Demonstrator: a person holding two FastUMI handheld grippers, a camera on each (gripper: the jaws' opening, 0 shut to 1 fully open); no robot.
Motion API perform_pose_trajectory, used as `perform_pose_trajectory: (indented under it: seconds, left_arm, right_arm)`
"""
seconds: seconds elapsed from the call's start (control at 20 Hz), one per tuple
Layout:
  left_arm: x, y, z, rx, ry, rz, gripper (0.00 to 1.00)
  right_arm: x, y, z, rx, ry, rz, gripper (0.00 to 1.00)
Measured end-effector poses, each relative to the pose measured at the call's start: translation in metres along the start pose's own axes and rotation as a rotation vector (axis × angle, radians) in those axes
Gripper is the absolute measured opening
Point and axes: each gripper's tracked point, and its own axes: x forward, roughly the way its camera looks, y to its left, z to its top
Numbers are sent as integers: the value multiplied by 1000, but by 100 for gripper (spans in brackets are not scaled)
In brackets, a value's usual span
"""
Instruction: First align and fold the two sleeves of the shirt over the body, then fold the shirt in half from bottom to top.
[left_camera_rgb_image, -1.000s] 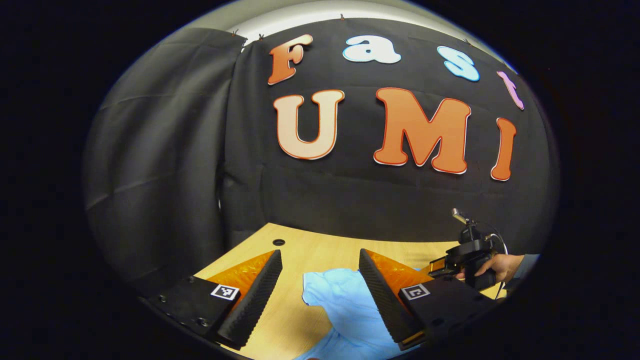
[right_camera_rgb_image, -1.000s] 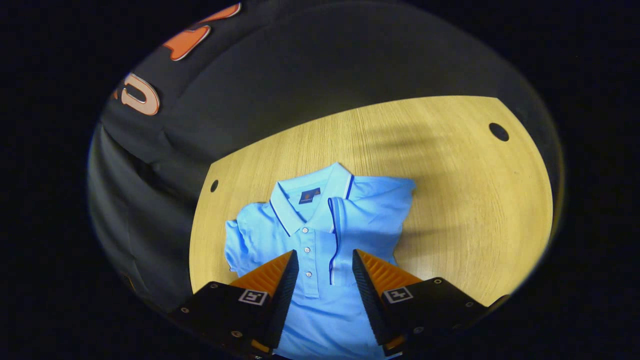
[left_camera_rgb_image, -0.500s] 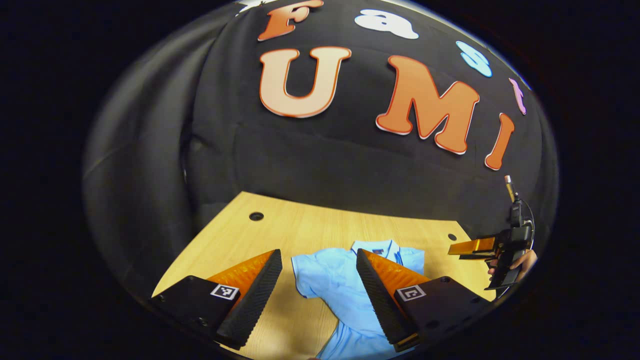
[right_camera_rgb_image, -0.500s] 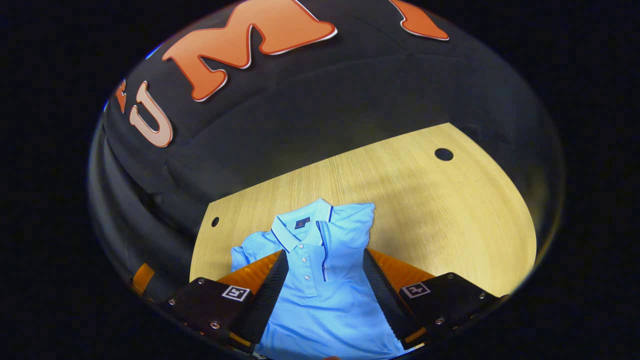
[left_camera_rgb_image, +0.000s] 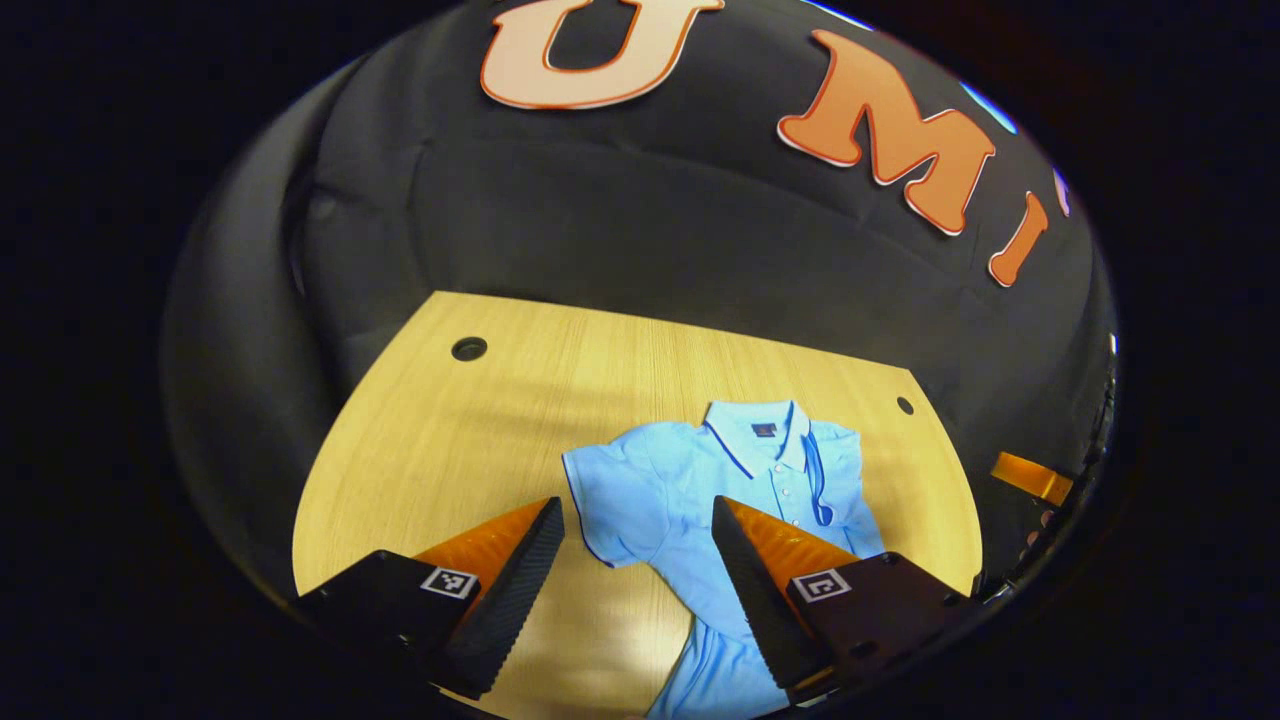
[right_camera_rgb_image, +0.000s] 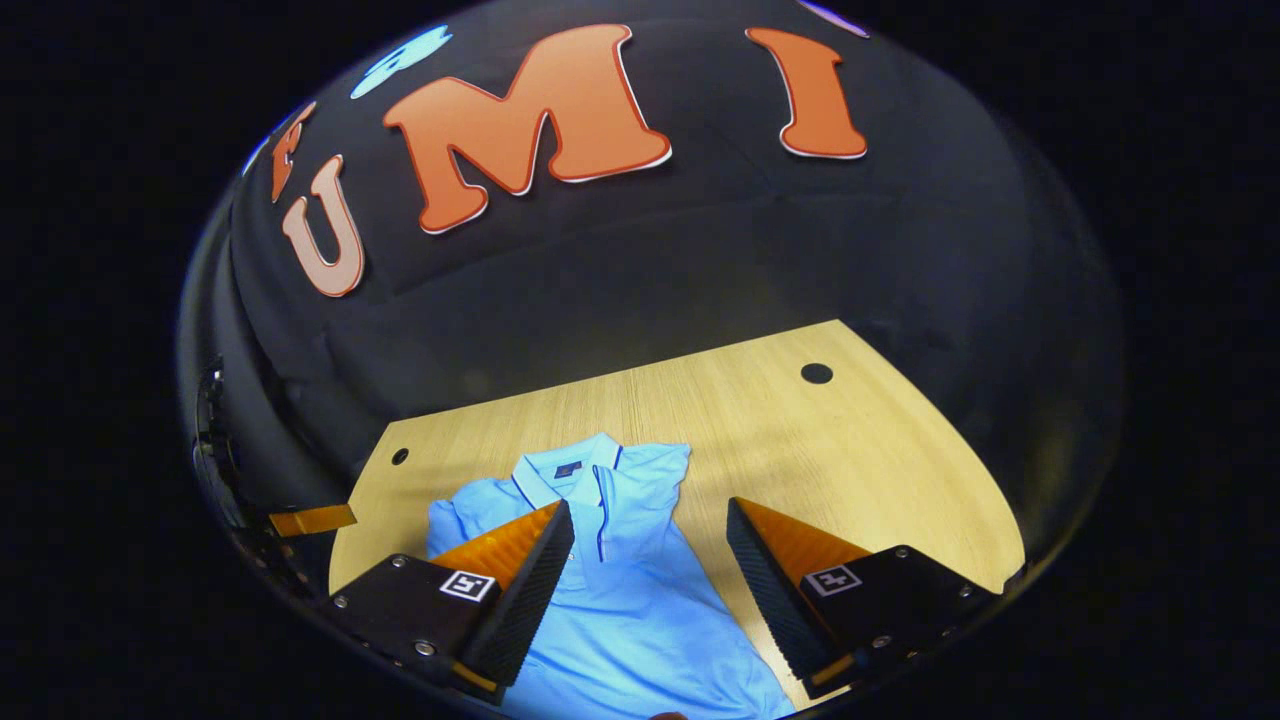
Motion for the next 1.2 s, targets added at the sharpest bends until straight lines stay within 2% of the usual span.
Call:
perform_pose_trajectory:
  seconds: [0.2, 0.25, 0.3, 0.4, 0.45, 0.5, 0.6, 0.85, 1.1, 1.2]
  left_arm:
    - [43, 12, -19, -55, 144, 19, 97]
    - [54, 16, -26, -55, 177, 31, 100]
    - [65, 20, -34, -51, 217, 45, 97]
    - [79, 28, -42, -53, 269, 74, 100]
    - [86, 33, -46, -59, 291, 88, 97]
    - [91, 37, -49, -62, 309, 101, 100]
    - [103, 41, -58, -59, 345, 120, 97]
    - [129, 53, -71, -39, 418, 163, 99]
    - [150, 56, -74, 48, 466, 184, 97]
    - [155, 53, -75, 75, 486, 177, 89]
  right_arm:
    - [-28, -10, 3, -16, -51, -33, 96]
    - [-34, -13, 4, -19, -62, -40, 97]
    - [-38, -18, 5, -21, -73, -55, 96]
    - [-47, -29, 4, -27, -85, -78, 97]
    - [-51, -33, 5, -28, -90, -88, 97]
    - [-56, -37, 4, -30, -96, -96, 97]
    - [-65, -42, 4, -30, -109, -106, 97]
    - [-84, -49, 1, -57, -135, -128, 97]
    - [-98, -54, -2, -68, -141, -144, 97]
    - [-99, -51, -6, -66, -144, -141, 97]
